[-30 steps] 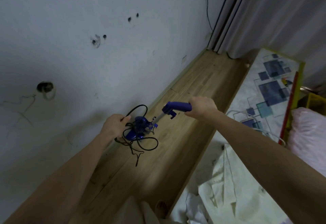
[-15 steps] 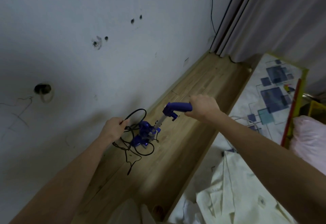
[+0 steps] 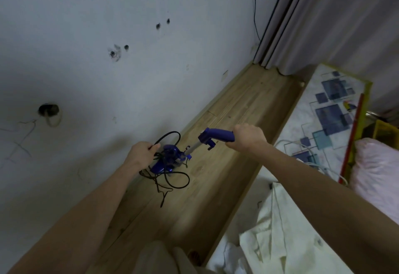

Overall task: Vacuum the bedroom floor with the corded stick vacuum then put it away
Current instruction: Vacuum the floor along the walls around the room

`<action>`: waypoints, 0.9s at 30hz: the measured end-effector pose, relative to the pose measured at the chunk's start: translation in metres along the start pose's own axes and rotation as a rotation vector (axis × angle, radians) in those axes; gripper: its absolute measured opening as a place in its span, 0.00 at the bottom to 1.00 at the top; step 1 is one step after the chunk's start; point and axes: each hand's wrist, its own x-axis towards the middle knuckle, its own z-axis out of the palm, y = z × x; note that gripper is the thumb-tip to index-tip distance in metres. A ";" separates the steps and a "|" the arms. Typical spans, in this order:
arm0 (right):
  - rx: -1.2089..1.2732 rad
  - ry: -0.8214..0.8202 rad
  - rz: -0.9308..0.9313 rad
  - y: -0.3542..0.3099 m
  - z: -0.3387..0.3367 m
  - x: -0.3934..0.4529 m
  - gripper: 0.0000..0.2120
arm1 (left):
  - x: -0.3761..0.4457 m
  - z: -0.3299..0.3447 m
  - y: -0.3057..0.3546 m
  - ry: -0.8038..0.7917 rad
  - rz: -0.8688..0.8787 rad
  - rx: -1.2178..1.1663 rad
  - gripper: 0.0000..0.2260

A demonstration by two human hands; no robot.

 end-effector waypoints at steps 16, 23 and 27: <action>-0.019 0.098 0.140 -0.013 0.001 -0.047 0.12 | 0.009 -0.013 0.007 -0.047 0.120 0.022 0.20; -0.047 0.060 0.108 -0.040 0.026 -0.043 0.14 | 0.013 -0.028 -0.007 -0.091 0.148 0.084 0.19; -0.169 0.025 0.095 -0.048 0.013 -0.023 0.11 | 0.020 -0.033 -0.011 -0.082 0.156 0.071 0.19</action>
